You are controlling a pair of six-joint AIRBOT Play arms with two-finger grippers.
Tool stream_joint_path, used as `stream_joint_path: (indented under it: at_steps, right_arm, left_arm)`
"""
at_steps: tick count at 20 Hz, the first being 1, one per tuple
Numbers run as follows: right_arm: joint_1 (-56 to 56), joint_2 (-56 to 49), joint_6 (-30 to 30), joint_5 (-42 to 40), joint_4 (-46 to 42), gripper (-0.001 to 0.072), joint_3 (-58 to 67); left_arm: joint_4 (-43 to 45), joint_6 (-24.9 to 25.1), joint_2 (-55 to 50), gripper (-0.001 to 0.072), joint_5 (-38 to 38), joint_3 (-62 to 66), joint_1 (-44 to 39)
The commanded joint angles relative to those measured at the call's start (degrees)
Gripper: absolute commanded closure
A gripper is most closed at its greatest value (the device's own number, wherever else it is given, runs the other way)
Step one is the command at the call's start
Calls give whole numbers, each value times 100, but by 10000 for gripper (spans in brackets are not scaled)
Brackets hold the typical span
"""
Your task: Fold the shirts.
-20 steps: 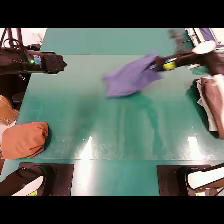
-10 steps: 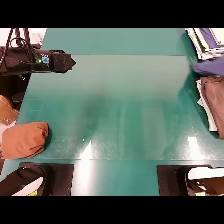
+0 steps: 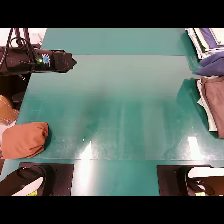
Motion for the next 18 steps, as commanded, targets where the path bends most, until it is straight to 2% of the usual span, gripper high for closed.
stream_joint_path:
  at_steps: [1,6,10,12,13,14,15,18]
  right_arm:
    - [-249,195,227,682,-151,696,177]
    - [-951,1071,221,1086,-192,695,-1255]
    - [-1368,1753,229,1344,-1462,694,-2577]
    - [-1539,1969,243,1370,-1740,683,-3222]
    - [-1637,2052,243,1397,-1792,523,-3534]
    - [-1735,2109,243,1399,-1790,280,-3786]
    - [-1864,2159,245,1412,-1788,93,-3991]
    - [-2319,2354,483,1473,-1742,76,-4140]
  left_arm:
    - [2,42,-4,684,-13,0,-4]
    - [2,42,-4,684,-13,0,-4]
    - [2,144,-4,684,-15,0,-4]
    - [2,190,-4,684,-15,0,-4]
    - [2,190,-4,684,-20,0,-4]
    - [4,192,-4,684,-39,0,-4]
    - [2,192,-4,684,-59,0,-4]
    - [4,195,-4,684,-57,0,-4]
